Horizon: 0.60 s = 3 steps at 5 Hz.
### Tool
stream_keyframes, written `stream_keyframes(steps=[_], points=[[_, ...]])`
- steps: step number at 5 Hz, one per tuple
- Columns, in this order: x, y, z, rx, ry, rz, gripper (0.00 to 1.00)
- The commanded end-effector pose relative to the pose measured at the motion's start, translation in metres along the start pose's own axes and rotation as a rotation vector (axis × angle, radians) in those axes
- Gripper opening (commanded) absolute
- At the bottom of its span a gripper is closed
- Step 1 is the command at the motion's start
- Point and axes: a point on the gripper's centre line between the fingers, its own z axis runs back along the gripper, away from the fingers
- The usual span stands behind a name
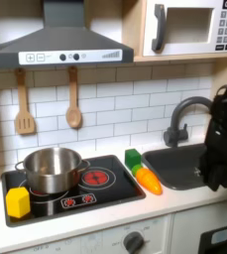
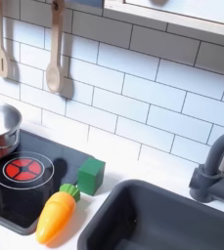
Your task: Push button
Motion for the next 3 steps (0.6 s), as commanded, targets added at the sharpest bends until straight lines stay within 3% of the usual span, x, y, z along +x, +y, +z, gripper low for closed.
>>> stream_keyframes(steps=[1,2,3], points=[[0.038,0.030,0.004,0.036,-0.078,0.070,0.00],[0.056,0.041,0.002,0.044,-0.096,0.086,0.00],[0.071,0.046,0.004,0.058,-0.155,0.079,0.00]])
